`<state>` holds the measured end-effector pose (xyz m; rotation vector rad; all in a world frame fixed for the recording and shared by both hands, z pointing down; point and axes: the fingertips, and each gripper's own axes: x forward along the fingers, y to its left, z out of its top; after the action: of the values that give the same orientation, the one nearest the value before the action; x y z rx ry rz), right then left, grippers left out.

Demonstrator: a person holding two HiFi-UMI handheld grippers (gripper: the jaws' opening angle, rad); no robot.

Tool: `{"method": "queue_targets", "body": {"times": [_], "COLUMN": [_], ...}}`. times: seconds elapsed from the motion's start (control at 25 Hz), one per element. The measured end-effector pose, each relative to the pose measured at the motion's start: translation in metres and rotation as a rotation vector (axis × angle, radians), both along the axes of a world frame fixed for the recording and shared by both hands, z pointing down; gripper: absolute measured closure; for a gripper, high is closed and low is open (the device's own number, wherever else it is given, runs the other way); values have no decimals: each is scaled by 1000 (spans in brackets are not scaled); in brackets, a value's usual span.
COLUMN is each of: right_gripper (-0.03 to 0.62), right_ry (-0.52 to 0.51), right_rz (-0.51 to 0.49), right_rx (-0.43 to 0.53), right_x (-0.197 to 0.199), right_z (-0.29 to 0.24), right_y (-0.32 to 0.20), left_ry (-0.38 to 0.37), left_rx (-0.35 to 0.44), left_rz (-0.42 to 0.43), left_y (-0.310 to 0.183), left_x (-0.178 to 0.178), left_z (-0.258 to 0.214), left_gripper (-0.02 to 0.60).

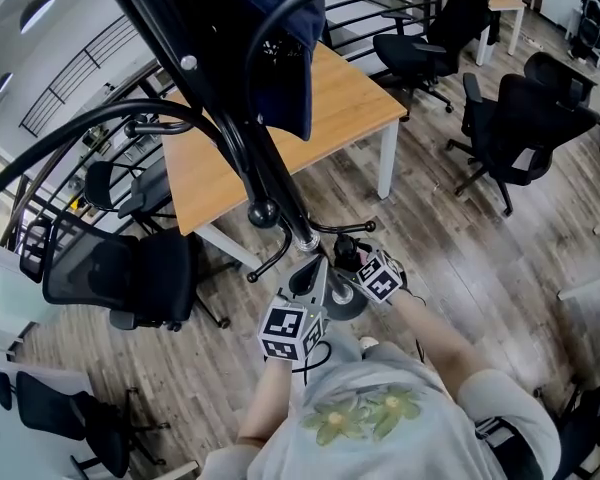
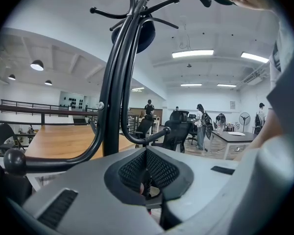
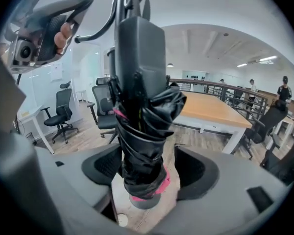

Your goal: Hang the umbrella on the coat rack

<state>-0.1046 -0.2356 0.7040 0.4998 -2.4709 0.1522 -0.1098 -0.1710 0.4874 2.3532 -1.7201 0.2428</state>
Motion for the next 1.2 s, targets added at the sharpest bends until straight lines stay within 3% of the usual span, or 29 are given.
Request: {"method": "queue_targets", "body": {"times": [0.36,0.76,1.2], "right_gripper": [220,233,511], "right_ry": [-102,-323,-413], "right_rz": [56,168,251], "right_rx": [2,28,195], "right_x": [4,27,58], "right_z": [-42,-134,-201], "right_y": [14,29,62], "left_ry": [7,47,59], "left_rx": [-5,28,59], "left_rz": [1,19,32], "left_y": [-2,0,12], "left_x": [0,5,12], "left_z": [2,-12,-19], "left_gripper": [571,571,571]}}
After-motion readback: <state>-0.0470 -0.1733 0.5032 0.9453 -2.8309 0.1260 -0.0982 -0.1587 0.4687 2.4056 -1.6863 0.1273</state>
